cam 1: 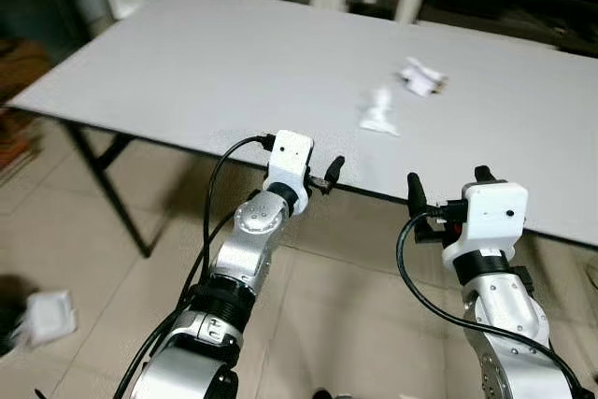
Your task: Picking trash to rubbish bin
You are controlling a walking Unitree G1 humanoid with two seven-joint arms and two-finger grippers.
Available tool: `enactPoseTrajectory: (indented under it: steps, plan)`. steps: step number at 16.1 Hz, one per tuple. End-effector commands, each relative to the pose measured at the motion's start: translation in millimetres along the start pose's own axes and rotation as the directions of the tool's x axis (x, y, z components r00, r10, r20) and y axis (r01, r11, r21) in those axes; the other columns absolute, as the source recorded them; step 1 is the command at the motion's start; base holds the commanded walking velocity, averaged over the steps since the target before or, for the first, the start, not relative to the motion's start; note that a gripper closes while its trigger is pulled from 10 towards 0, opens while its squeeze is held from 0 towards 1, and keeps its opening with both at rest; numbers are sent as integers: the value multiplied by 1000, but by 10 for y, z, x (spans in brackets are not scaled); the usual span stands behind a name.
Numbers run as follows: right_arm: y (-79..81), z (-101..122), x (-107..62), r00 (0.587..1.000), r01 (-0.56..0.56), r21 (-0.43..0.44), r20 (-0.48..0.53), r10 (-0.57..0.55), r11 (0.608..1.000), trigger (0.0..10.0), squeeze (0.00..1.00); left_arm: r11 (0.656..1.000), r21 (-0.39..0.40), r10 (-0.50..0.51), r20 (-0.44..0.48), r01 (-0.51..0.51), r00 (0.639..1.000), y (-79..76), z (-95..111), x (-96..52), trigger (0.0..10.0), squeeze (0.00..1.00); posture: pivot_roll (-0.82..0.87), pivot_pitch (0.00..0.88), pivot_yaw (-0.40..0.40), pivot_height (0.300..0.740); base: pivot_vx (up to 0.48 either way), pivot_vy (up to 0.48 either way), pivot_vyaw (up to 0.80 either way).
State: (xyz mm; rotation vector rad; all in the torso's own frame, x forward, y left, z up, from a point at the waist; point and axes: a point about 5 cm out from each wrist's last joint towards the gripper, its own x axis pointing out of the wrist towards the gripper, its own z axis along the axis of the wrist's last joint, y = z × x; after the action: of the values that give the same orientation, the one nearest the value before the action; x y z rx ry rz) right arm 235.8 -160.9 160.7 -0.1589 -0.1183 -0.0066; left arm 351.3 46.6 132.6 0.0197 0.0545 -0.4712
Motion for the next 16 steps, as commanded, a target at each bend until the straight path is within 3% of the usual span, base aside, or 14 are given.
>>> enactPoseTrajectory:
  steps: [1, 13, 16]
  plan:
    - [-10, -4, -3, 1000, 3, -1, 1, -3, 1000, 10000, 0, 1000, -10, -3, -5, 3, 1000, -37, 26, 26, 10000, 0, 66, 50, -43, 740, 0, 0, 0]
    - [-34, 0, -3, 1000, 31, -8, 0, -31, 999, 10000, 0, 1000, 7, -10, -17, 10, 1000, -33, 21, 26, 10000, 0, 65, 55, -35, 740, 0, 452, 0]
    - [-41, -1, 2, 999, 37, -11, -1, -37, 999, 10000, 0, 999, 19, -36, 7, 36, 999, -53, 42, 17, 10000, 0, 65, 56, -33, 740, 0, 0, -779]
